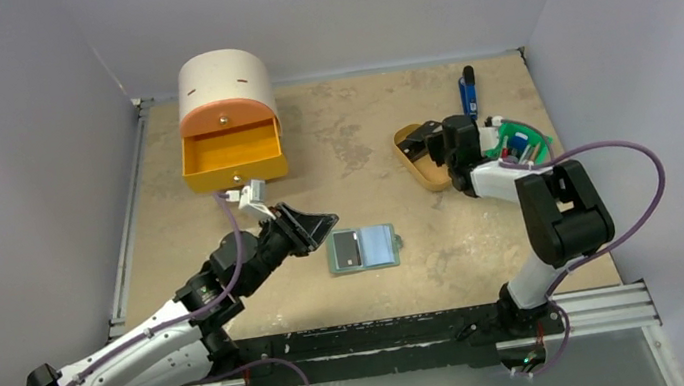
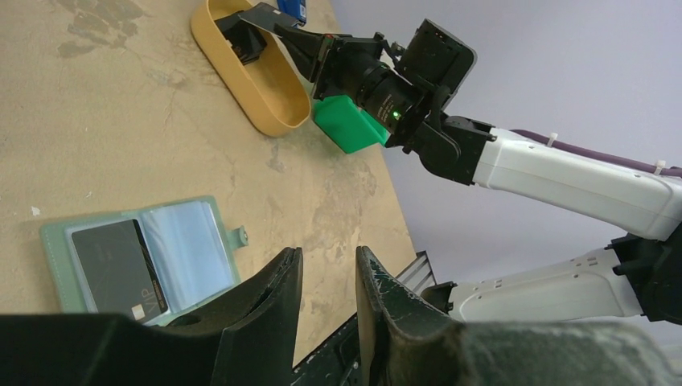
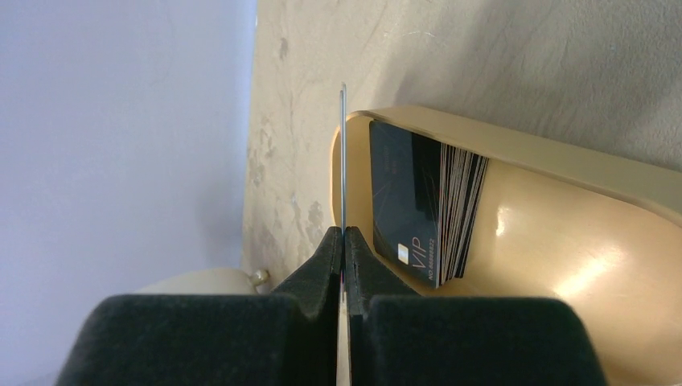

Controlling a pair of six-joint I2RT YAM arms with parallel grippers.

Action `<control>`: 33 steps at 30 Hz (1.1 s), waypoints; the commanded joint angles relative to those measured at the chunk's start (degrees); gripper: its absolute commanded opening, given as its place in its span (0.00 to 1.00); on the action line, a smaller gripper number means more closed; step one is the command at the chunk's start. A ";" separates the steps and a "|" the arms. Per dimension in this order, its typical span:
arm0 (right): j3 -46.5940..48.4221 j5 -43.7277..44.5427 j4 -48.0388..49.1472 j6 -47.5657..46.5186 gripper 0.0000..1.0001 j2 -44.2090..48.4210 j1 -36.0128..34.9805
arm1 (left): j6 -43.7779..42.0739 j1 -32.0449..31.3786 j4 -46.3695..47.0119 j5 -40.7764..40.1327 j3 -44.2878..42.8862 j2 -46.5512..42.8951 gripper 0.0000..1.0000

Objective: Put the credit cards into the card holder
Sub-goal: Place the credit card in the storage box.

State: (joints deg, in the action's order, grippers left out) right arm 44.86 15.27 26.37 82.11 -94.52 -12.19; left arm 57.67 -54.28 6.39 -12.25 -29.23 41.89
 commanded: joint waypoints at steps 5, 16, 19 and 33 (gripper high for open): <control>-2.13 -0.09 1.32 1.68 0.00 4.13 -0.19 | 0.41 0.15 5.42 0.80 0.28 1.43 0.29; -3.04 -0.05 0.58 5.42 0.00 2.86 -1.96 | 1.13 0.16 4.66 0.92 0.99 -0.42 0.29; -2.92 1.43 0.25 6.26 0.00 2.52 -2.02 | 1.13 0.22 3.88 0.58 1.23 -1.31 0.29; 0.53 1.27 -4.60 7.17 0.00 -1.70 -2.01 | 0.12 0.23 2.13 -0.68 0.36 -0.94 0.29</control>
State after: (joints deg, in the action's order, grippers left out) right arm 43.44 15.44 23.22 88.90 -95.66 -14.26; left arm 57.95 -54.28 7.60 -12.27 -28.21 40.40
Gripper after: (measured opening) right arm 0.007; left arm 0.295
